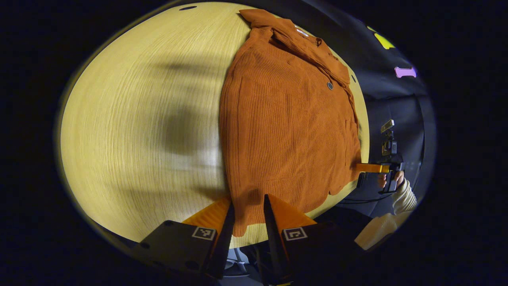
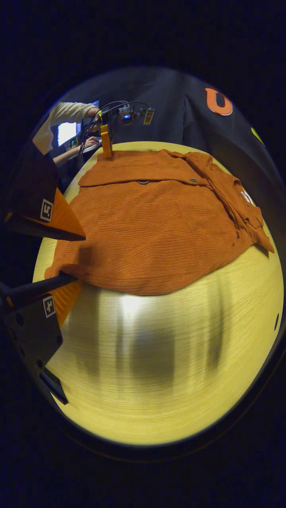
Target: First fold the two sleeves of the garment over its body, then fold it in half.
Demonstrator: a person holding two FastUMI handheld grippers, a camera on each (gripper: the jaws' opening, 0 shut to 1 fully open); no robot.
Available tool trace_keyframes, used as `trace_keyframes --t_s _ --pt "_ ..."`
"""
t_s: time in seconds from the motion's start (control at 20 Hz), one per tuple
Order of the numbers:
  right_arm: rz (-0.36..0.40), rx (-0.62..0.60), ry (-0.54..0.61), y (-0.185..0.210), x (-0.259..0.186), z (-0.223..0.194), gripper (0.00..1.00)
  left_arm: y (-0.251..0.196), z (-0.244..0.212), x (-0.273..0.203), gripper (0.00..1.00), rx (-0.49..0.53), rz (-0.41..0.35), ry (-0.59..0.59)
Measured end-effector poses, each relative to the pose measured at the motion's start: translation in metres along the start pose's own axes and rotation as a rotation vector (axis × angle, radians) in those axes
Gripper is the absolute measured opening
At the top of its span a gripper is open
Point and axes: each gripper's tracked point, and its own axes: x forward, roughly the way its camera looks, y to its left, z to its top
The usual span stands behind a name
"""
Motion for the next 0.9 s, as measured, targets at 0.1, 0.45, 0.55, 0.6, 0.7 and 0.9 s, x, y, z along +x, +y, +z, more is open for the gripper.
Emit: trace_keyframes --t_s 0.1,0.45,0.55,0.6,0.7,0.9 --pt "-0.011 -0.001 0.010 0.000 0.001 -0.002 0.52 0.001 -0.001 0.003 0.42 -0.006 0.008 0.011" --pt "-0.036 0.036 0.003 -0.007 0.004 0.000 0.11 0.004 0.001 0.006 0.04 0.001 0.056 -0.001" --pt "-0.027 0.014 0.001 -0.004 0.003 -0.002 0.11 0.005 0.002 0.007 0.04 0.023 0.076 -0.001" --pt "-0.020 -0.001 -0.005 -0.002 0.001 -0.002 0.11 0.004 0.003 0.005 0.04 0.031 0.084 -0.003" --pt "-0.014 0.013 -0.020 0.001 -0.001 0.001 0.06 -0.007 0.009 -0.003 0.03 0.054 0.080 -0.024" --pt "0.065 0.009 -0.057 0.024 -0.023 0.006 0.01 -0.025 0.022 -0.027 0.03 0.138 0.079 -0.081"
